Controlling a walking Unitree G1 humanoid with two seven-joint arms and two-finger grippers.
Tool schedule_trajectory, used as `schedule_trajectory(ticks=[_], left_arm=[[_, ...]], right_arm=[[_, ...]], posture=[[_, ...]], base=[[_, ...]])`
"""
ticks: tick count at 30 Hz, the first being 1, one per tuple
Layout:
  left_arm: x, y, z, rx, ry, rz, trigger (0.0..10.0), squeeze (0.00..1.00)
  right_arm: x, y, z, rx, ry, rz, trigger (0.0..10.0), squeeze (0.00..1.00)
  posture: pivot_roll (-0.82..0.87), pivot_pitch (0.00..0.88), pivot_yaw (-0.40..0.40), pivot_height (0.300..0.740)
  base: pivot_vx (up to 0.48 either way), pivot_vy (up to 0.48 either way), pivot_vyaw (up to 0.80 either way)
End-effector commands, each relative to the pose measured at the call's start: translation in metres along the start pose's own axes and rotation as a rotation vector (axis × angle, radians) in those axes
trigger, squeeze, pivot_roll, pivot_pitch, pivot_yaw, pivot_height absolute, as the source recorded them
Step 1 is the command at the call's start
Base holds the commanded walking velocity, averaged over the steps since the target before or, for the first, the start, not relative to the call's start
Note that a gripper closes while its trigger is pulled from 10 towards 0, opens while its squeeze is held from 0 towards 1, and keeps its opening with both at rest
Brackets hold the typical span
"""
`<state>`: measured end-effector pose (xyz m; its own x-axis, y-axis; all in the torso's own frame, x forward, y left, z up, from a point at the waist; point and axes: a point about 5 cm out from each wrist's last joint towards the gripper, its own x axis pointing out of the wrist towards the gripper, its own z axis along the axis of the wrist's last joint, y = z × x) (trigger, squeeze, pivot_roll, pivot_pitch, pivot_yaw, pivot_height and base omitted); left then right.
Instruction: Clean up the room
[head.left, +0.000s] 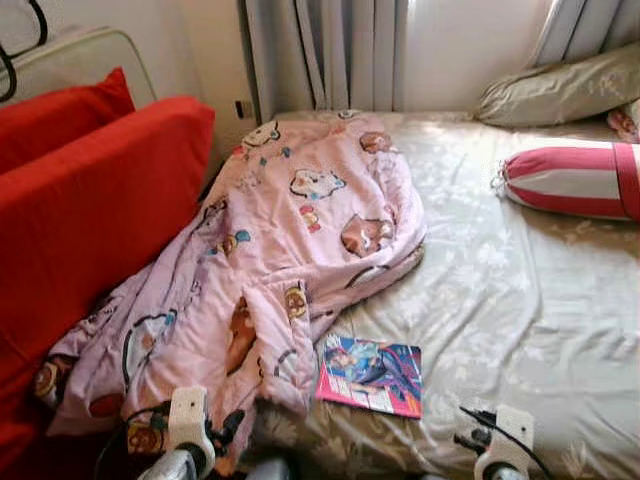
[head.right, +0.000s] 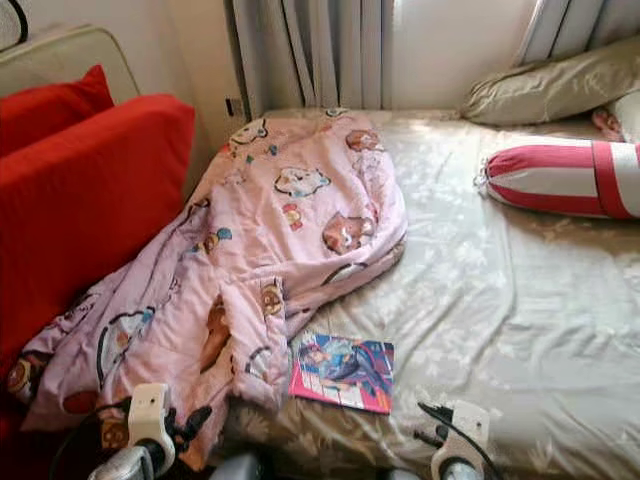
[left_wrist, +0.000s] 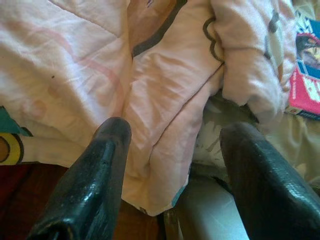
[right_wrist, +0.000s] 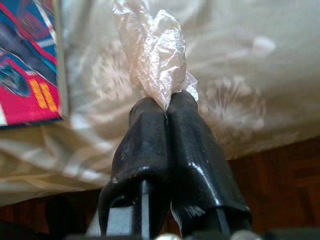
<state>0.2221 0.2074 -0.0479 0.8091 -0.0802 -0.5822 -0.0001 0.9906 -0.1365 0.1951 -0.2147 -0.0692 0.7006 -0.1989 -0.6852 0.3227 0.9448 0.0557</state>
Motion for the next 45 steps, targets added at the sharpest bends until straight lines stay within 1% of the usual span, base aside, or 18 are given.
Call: schedule_trajectory(ticks=[1, 3, 4, 8, 13, 18, 20, 22, 23, 24, 27, 30, 31, 34, 36, 40, 42, 45], left_arm=[[-0.001, 0.001, -0.006, 0.009, 0.033, 0.008, 10.0, 0.00], [-0.001, 0.001, -0.008, 0.008, 0.044, 0.015, 10.0, 0.00], [-0.001, 0.001, -0.010, -0.009, 0.053, 0.022, 10.0, 0.00], [-0.004, 0.001, -0.021, -0.018, 0.100, 0.034, 10.0, 0.00], [-0.009, 0.002, -0.033, 0.014, 0.173, 0.035, 10.0, 0.00], [-0.010, 0.004, -0.037, 0.006, 0.197, 0.053, 10.0, 0.00], [-0.010, 0.004, -0.037, 0.003, 0.195, 0.054, 10.0, 0.00], [-0.010, 0.003, -0.037, 0.001, 0.192, 0.056, 10.0, 0.00], [-0.010, 0.003, -0.037, -0.001, 0.194, 0.059, 10.0, 0.00], [-0.011, 0.004, -0.039, -0.005, 0.203, 0.067, 10.0, 0.00], [-0.012, 0.006, -0.042, -0.007, 0.213, 0.074, 10.0, 0.00], [-0.016, 0.009, -0.047, -0.016, 0.227, 0.087, 10.0, 0.00], [-0.021, 0.017, -0.051, -0.037, 0.237, 0.115, 10.0, 0.00], [-0.022, 0.019, -0.052, -0.042, 0.240, 0.123, 10.0, 0.00], [-0.023, 0.021, -0.053, -0.029, 0.255, 0.124, 10.0, 0.00], [-0.020, 0.016, -0.052, -0.020, 0.256, 0.115, 10.0, 0.00], [-0.016, 0.009, -0.050, -0.025, 0.253, 0.112, 10.0, 0.00], [-0.014, 0.003, -0.050, -0.029, 0.257, 0.116, 10.0, 0.00]], right_arm=[[0.000, 0.004, -0.005, -0.015, 0.032, 0.008, 10.0, 0.00], [-0.001, 0.004, -0.007, -0.021, 0.042, 0.003, 10.0, 0.00], [-0.001, 0.005, -0.009, -0.025, 0.054, 0.006, 10.0, 0.00], [-0.003, 0.003, -0.015, 0.003, 0.067, -0.005, 10.0, 0.00], [-0.008, -0.008, -0.027, 0.057, 0.108, -0.057, 10.0, 0.00], [-0.013, -0.020, -0.037, 0.071, 0.141, -0.077, 10.0, 0.00], [-0.014, -0.021, -0.039, 0.069, 0.148, -0.077, 10.0, 0.00], [-0.014, -0.021, -0.040, 0.077, 0.149, -0.077, 10.0, 0.00], [-0.014, -0.020, -0.040, 0.068, 0.154, -0.072, 10.0, 0.00], [-0.014, -0.018, -0.040, 0.037, 0.156, -0.053, 10.0, 0.00], [-0.014, -0.016, -0.039, 0.023, 0.153, -0.040, 10.0, 0.00], [-0.013, -0.014, -0.038, 0.020, 0.148, -0.029, 10.0, 0.00], [-0.013, -0.012, -0.038, 0.004, 0.148, -0.021, 10.0, 0.00], [-0.012, -0.012, -0.038, 0.000, 0.149, -0.019, 10.0, 0.00], [-0.013, -0.011, -0.039, -0.005, 0.156, -0.017, 10.0, 0.00], [-0.014, -0.011, -0.042, -0.008, 0.163, -0.016, 10.0, 0.00], [-0.014, -0.011, -0.043, -0.013, 0.168, -0.011, 10.0, 0.00], [-0.014, -0.011, -0.043, -0.017, 0.168, -0.008, 10.0, 0.00]], posture=[[0.06, 0.000, 0.042, 0.718], [0.06, 0.000, 0.041, 0.728], [0.04, 0.000, 0.044, 0.738], [0.06, 0.000, 0.029, 0.740], [0.06, 0.000, 0.025, 0.740], [0.07, 0.000, 0.022, 0.740], [0.07, 0.000, 0.021, 0.740], [0.07, 0.000, 0.020, 0.740], [0.07, 0.000, 0.021, 0.740], [0.07, 0.000, 0.020, 0.740], [0.07, 0.000, 0.020, 0.740], [0.07, 0.000, 0.021, 0.740], [0.07, 0.000, 0.021, 0.740], [0.07, 0.000, 0.021, 0.740], [0.07, 0.000, 0.022, 0.740], [0.07, 0.000, 0.024, 0.740], [0.07, 0.000, 0.023, 0.740], [0.07, 0.000, 0.023, 0.740]], base=[[0.000, 0.000, 0.00], [0.000, 0.000, 0.00], [0.000, 0.000, 0.00], [0.000, 0.000, 0.00], [0.000, 0.000, 0.00], [0.000, 0.000, 0.00], [0.000, 0.000, 0.00], [0.000, 0.000, 0.00], [0.000, 0.000, 0.00], [0.000, 0.000, 0.00], [0.000, 0.000, 0.00], [0.000, 0.000, 0.65], [0.000, 0.000, 0.80], [0.000, 0.000, 0.80], [0.000, 0.000, 0.80], [0.000, 0.000, 0.80], [0.000, 0.000, 0.80], [0.000, 0.000, 0.80]])
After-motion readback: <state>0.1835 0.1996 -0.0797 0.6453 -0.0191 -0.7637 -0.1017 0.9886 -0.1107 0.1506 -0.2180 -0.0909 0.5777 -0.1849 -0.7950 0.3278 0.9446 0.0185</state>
